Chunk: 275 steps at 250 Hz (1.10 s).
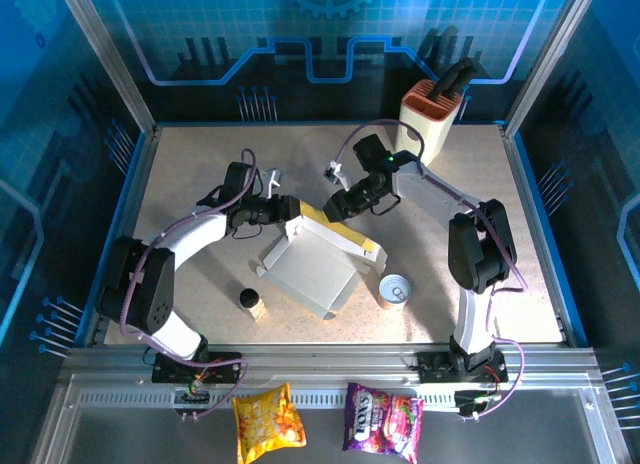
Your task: Fold the paper box
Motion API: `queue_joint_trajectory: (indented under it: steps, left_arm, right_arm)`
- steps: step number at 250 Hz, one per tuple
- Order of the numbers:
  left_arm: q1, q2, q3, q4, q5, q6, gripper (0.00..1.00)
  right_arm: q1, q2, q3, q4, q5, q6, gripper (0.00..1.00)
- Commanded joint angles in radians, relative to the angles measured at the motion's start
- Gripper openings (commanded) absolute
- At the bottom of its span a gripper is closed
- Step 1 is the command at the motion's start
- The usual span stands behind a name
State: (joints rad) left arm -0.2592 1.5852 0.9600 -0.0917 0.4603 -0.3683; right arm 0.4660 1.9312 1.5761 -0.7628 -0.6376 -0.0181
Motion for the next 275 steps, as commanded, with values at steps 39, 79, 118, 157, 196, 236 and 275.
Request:
queue_joint_trajectory:
  steps: [39, 79, 118, 157, 196, 236, 275]
  left_arm:
    - [-0.006, -0.023, -0.035, -0.03, -0.017, -0.008, 0.46]
    - [-0.005, -0.058, -0.039, -0.035, -0.034, 0.005, 0.49]
    - [0.0, -0.124, -0.059, -0.022, -0.069, 0.032, 0.56]
    - [0.007, -0.204, -0.089, -0.009, -0.12, 0.066, 0.59]
    - [0.013, -0.271, -0.155, 0.03, -0.273, 0.05, 0.59]
    - [0.037, -0.258, -0.222, 0.096, -0.371, -0.036, 0.56]
    - [0.039, -0.186, -0.257, 0.159, -0.364, -0.069, 0.55]
  right_arm:
    - [0.034, 0.019, -0.026, -0.006, 0.037, -0.007, 0.26]
    - [0.043, 0.011, -0.036, -0.006, 0.066, -0.01, 0.25]
    - [0.056, 0.01, -0.033, -0.012, 0.091, -0.009, 0.25]
    - [0.061, 0.014, -0.027, -0.02, 0.093, -0.008, 0.25]
    - [0.061, 0.012, -0.018, -0.024, 0.096, -0.009, 0.26]
    - [0.061, 0.014, -0.01, -0.031, 0.096, -0.009, 0.26]
    - [0.061, 0.015, -0.008, -0.031, 0.1, -0.011, 0.26]
